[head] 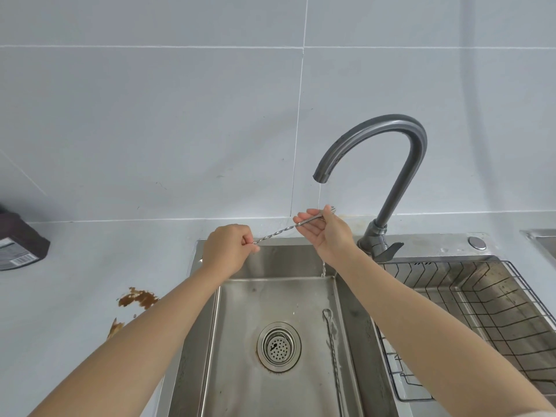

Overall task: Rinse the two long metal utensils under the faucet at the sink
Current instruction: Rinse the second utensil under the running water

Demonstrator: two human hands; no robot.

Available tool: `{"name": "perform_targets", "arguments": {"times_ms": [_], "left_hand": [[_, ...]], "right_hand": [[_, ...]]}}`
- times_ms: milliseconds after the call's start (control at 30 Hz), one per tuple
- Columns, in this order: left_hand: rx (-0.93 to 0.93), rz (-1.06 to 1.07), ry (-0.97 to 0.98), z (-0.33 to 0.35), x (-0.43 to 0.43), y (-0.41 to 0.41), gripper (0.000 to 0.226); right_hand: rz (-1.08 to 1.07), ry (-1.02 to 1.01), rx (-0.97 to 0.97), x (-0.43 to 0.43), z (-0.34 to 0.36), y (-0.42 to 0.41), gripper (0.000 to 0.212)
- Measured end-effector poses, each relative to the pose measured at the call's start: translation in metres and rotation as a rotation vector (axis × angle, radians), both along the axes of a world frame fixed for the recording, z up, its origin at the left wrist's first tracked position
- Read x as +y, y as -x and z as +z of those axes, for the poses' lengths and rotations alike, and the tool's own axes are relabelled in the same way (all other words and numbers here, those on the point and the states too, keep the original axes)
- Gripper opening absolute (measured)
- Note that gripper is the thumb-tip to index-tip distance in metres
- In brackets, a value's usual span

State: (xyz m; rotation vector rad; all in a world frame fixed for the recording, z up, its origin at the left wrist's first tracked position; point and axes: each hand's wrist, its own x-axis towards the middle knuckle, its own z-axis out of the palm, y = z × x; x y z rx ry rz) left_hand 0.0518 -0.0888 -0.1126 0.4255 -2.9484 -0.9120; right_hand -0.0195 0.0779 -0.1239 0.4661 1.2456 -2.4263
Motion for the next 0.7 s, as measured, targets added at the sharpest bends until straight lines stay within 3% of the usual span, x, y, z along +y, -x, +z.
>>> {"name": "perform_targets", "arguments": {"times_ms": [167,300,700], "left_hand": [[-0.021,0.034,-0.023,-0.001,-0.003,-0.001,0.037],[-0.027,0.021,-0.031,-0.003,-0.007,-0.003,0.007],[-0.008,-0.019,0.015,-0.001,-0.012,-0.003,0.010]], "right_hand": [[0.001,0.002,-0.006,0.002,0.005,-0.002,0.043],[0.021,-0.001,0.035,0.004,0.007,-0.001,0.028],[-0.010,0.015,0.098,0.008,0.006,0.002,0.017]]}}
